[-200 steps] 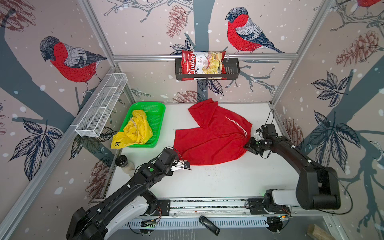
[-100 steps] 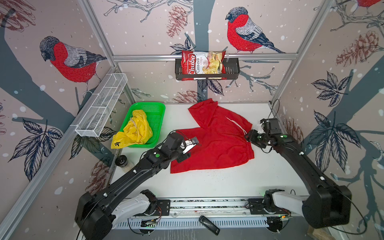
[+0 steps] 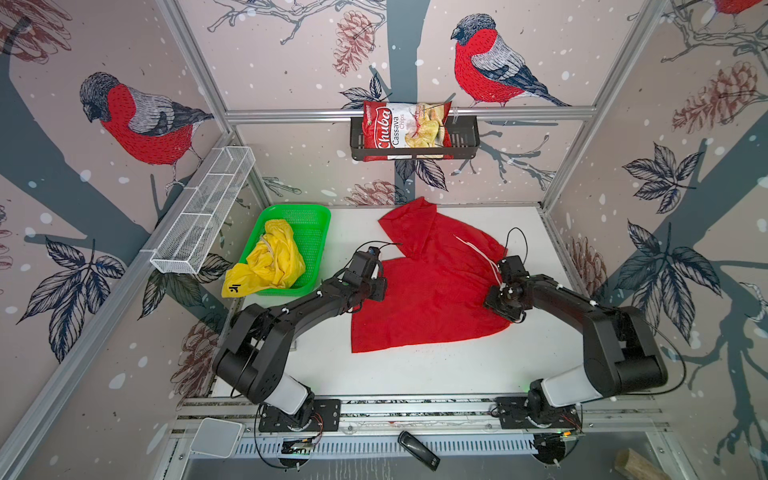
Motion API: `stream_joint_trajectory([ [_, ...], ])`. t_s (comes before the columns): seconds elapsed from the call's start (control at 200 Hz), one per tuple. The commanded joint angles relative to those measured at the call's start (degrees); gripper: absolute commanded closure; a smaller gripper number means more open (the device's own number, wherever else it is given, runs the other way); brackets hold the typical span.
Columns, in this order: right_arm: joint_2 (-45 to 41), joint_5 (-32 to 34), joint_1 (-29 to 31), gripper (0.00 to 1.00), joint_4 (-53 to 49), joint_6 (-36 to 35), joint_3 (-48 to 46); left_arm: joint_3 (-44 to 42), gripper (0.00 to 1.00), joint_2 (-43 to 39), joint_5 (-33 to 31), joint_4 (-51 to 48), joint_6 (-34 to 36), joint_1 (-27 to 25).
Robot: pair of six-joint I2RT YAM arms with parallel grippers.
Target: Fold and stack the shorts
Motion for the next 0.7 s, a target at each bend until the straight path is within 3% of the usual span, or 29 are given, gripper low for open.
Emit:
stream_joint_trajectory([
  [0.0,-0.55,8.27,0.15,0.42,-6.52,0.49,1.55,0.8,0.47,1.17,3.93,4.32,-4.06,0.62],
  [0.17,-5.22,7.01,7.34,0.36,-4.83,-1.41,9.58,1.91,0.5,3.38,10.92,9.61,-5.54,0.64],
  [0.26,-7.06,0.77,13.05,0.37,2.25,-1.71,10.88,2.9,0.56,5.73,11.4,11.5,-7.46,0.58],
  [0.38,-7.28,-7.78,19.79,0.4,16.06,1.49,7.04,4.11,0.6,9.28,11.72,12.93,-8.45,0.62],
  [0.45,-5.83,-9.41,23.3,0.41,21.5,4.4,4.88,4.81,0.63,11.48,10.99,13.28,-8.6,0.92],
  [0.695,0.77,-12.34,31.9,0.42,27.62,9.04,-1.73,6.04,0.66,18.01,10.02,14.59,-10.59,3.75],
])
